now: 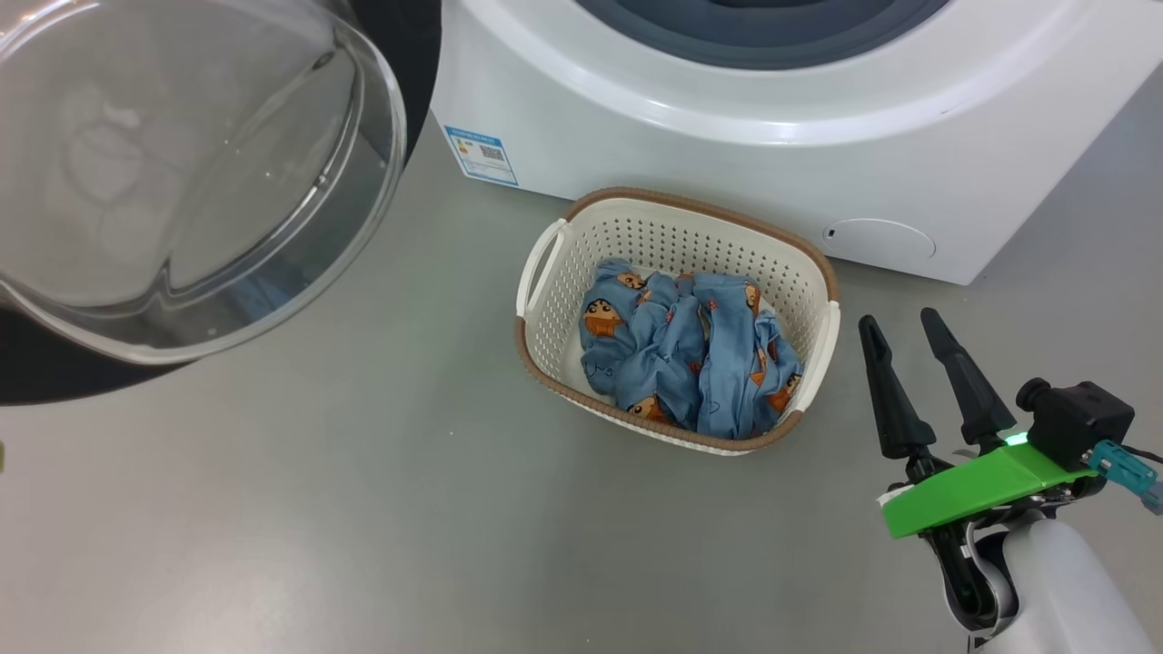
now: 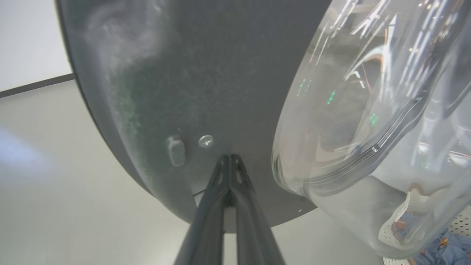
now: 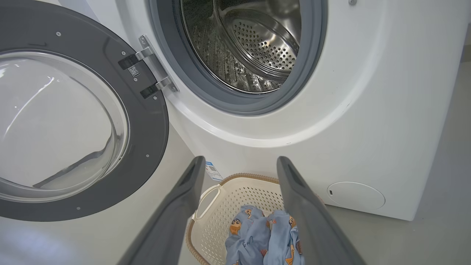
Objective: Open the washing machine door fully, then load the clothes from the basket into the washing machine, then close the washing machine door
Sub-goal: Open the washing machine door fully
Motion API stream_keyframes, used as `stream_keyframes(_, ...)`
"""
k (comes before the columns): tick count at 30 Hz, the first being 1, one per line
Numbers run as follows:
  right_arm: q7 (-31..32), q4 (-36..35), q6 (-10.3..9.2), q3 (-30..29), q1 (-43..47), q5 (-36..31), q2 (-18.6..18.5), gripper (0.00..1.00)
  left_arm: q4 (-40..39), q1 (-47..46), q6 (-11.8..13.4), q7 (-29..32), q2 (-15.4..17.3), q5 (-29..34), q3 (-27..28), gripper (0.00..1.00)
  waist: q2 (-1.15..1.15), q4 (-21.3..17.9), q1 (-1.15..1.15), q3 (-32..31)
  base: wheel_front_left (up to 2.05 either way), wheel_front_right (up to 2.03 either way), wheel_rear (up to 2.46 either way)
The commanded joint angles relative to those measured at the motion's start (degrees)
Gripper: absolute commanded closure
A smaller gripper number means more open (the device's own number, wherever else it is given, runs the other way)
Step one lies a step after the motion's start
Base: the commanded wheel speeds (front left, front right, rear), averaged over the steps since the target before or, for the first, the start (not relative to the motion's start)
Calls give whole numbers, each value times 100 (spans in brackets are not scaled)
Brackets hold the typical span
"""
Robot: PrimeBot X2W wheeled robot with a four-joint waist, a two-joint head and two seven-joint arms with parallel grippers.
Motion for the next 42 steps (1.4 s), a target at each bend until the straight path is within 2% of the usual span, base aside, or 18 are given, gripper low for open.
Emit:
stream_keyframes(1,-68,-127,17,128,-72,-8,7,0,38,-333,-4,-83,484,66,177,100,0,8,0,19,0,0,0)
stream_keyframes(12,-68,-95,17,171,-106,14,58,0,626,-577,23,-258,477,1,170,100,0,-34,0,44,0,0,0)
stream_keyframes(21,-68,-75,17,162,-84,24,49,0,737,-619,-54,-407,450,-14,86,100,0,-9,0,21,0,0,0)
stream_keyframes(32,-68,-37,17,198,-71,44,46,0,600,-526,-163,-590,441,-9,-74,100,0,-10,0,-98,0,0,0)
stream_keyframes(42,-68,29,17,237,86,85,39,0,122,-107,-224,-735,438,-79,-174,100,0,-27,0,-333,0,0,0)
